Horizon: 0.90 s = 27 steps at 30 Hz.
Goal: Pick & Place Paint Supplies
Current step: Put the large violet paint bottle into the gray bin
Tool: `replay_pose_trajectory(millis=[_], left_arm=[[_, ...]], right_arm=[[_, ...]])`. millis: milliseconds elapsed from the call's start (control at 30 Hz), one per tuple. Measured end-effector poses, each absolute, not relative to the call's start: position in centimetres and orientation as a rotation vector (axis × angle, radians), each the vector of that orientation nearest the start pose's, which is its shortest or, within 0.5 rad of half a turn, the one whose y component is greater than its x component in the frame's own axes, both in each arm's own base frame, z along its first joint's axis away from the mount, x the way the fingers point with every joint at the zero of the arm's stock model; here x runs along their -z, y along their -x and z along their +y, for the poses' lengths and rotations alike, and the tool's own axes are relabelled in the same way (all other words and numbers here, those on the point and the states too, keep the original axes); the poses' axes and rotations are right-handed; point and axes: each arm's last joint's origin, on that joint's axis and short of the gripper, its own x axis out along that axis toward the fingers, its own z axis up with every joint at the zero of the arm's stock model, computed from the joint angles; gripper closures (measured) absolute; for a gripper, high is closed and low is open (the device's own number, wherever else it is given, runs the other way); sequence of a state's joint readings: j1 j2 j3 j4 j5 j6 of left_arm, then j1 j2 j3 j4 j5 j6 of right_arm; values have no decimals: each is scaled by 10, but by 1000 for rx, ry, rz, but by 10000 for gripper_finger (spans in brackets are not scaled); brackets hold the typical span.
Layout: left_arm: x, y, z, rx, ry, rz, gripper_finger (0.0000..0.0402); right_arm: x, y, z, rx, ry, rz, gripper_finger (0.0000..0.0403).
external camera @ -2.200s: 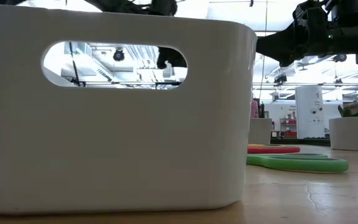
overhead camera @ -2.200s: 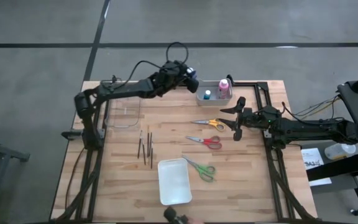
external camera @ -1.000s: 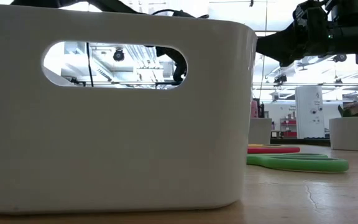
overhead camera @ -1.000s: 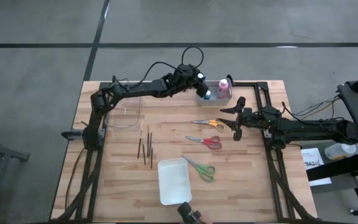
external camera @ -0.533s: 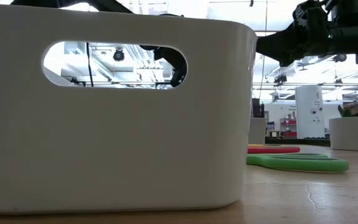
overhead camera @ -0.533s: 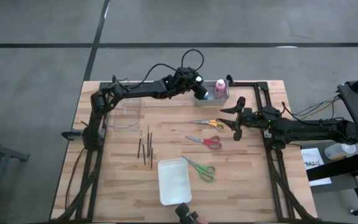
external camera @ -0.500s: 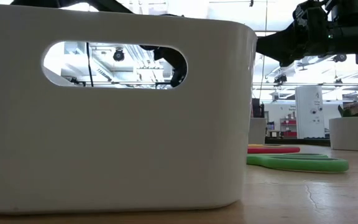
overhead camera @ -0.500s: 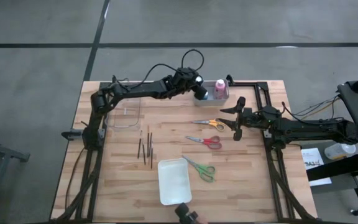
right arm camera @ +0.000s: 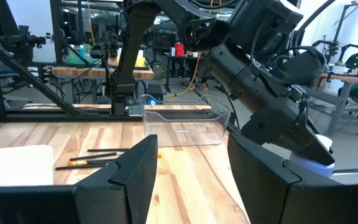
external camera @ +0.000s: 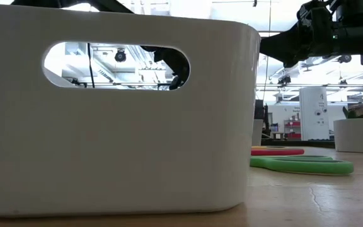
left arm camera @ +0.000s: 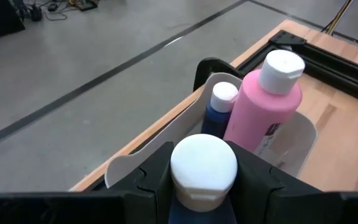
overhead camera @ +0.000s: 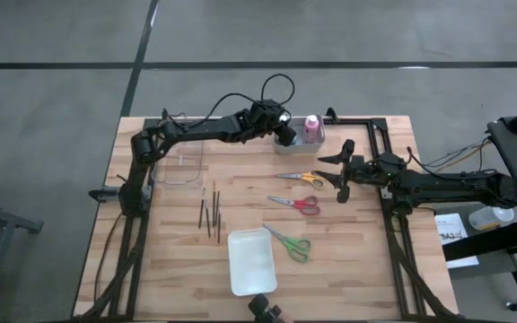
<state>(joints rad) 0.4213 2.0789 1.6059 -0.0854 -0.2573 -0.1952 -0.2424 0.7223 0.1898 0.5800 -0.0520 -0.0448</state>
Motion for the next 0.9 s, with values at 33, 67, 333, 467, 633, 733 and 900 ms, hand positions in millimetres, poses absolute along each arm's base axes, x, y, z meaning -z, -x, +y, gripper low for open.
replay_pose_trajectory(millis=[33, 67, 333, 467, 633, 733, 900], left_arm=[[-223, -430, 201, -717, 237, 504, 278], [-221, -429, 200, -719, 247, 507, 278], [-211, -427, 199, -725, 268, 492, 262], [-211, -427, 199, -721, 269, 491, 243], [-212, -428, 198, -689, 276, 477, 214], [-212, -429, 198, -674, 278, 477, 186], [-212, -428, 198, -674, 278, 476, 134]], right_arm=[[-210, -156, -37, 192, 52, -43, 209], [-210, -156, -37, 191, 52, -43, 209], [-210, -156, -37, 192, 52, -43, 209], [-210, -156, -37, 192, 52, -43, 209], [-210, -156, -37, 192, 52, -43, 209], [-210, -156, -37, 192, 52, -42, 209], [-210, -156, -37, 192, 52, -43, 209]])
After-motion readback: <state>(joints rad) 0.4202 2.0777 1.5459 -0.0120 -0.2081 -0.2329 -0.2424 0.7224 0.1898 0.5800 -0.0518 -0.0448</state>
